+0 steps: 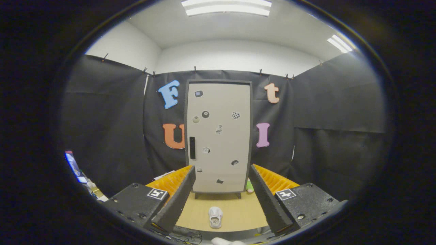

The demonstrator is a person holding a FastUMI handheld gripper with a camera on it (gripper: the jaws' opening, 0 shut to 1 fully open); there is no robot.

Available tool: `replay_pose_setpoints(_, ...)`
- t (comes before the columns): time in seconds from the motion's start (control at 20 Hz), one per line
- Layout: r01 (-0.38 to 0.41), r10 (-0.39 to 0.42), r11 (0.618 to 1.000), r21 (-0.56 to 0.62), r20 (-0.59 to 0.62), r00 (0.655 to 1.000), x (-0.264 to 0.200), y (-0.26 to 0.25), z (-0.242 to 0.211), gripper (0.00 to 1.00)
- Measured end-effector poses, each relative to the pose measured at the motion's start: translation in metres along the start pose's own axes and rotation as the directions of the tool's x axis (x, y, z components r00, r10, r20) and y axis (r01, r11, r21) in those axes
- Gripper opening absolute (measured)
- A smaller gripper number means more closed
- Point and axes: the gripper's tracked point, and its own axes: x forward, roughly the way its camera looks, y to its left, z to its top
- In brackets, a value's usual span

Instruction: Open the shoe cabinet door, grab the shoes and put them into the shoe cabinet, then close the shoe cabinet door.

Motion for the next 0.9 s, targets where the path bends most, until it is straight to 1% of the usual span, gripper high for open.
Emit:
replay_pose_setpoints(0.15,0.007,-0.007,1.0,-0.001,0.003,1.0,0.013,0.006,-0.003,1.0)
replay_pose_setpoints(0.25,0.015,-0.015,1.0,-0.006,0.0,1.0,0.03,0.01,-0.007,1.0)
replay_pose_setpoints(0.45,0.002,-0.003,1.0,-0.014,-0.003,1.0,0.075,0.03,-0.014,1.0)
replay_pose_setpoints(0.6,-0.028,0.028,1.0,-0.008,-0.005,1.0,0.118,0.05,-0.02,1.0)
replay_pose_setpoints(0.9,-0.097,0.097,0.995,0.0,-0.012,0.995,0.222,0.098,-0.031,1.0)
